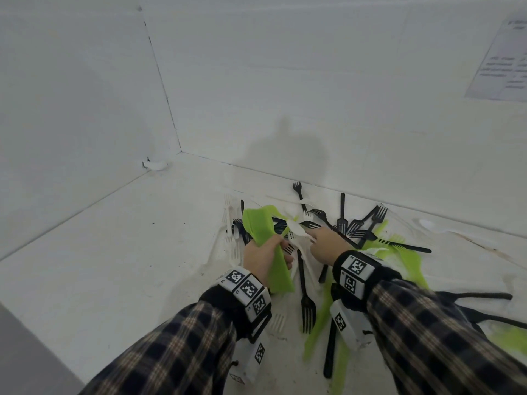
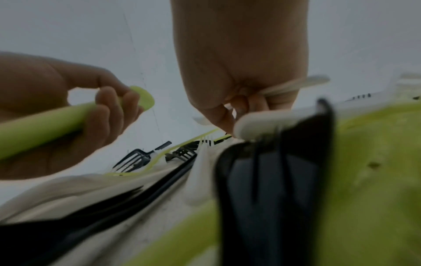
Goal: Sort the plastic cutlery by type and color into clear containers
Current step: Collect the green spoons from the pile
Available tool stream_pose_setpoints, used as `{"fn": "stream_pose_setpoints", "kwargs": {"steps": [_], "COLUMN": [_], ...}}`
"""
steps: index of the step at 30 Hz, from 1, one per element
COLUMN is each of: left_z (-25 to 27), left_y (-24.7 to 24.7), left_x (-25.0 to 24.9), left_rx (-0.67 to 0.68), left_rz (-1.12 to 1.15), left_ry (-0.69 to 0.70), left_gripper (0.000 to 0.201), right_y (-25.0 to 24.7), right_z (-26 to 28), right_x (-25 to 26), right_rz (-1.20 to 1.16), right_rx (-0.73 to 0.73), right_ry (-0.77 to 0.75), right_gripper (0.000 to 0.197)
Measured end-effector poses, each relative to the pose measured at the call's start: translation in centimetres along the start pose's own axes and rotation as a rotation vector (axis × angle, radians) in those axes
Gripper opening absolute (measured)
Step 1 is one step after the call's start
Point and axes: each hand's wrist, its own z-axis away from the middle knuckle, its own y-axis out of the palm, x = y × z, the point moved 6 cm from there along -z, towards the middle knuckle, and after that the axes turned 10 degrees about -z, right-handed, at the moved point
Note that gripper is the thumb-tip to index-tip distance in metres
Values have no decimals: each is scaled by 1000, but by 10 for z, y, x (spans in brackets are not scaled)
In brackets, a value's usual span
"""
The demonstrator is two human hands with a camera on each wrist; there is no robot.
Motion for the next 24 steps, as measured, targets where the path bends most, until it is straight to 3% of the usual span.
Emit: {"fn": "stream_pose_setpoints", "kwargs": {"steps": [2,8,11,13,16,24], "left_z": [-2,-7,-8,-8,-9,-11], "left_y": [-2,-3,-1,0,0,-3], "left_x": [-2,1,2,1,0,1], "left_rx": [-8,-13,-11,-4,3,-5], "left_rz": [-12,-40,-50,-53,-49,-42], "left_ry": [9,-3,-11,-18,-12,-12], "left_gripper": [18,15,13,13,13,12], "right_y": [0,3,-5,-3,5,1], "right_z": [-1,-3,-4,-11,-18,-22], "right_x": [3,-7,-6,-4,-5,-1], "right_rz": [69,258,253,259,234,186], "right_rx": [31,-13,-99,-70,14,-58], "right_ry": [2,128,84,36,34,29], "right_gripper": [36,48,33,27,28,29]}}
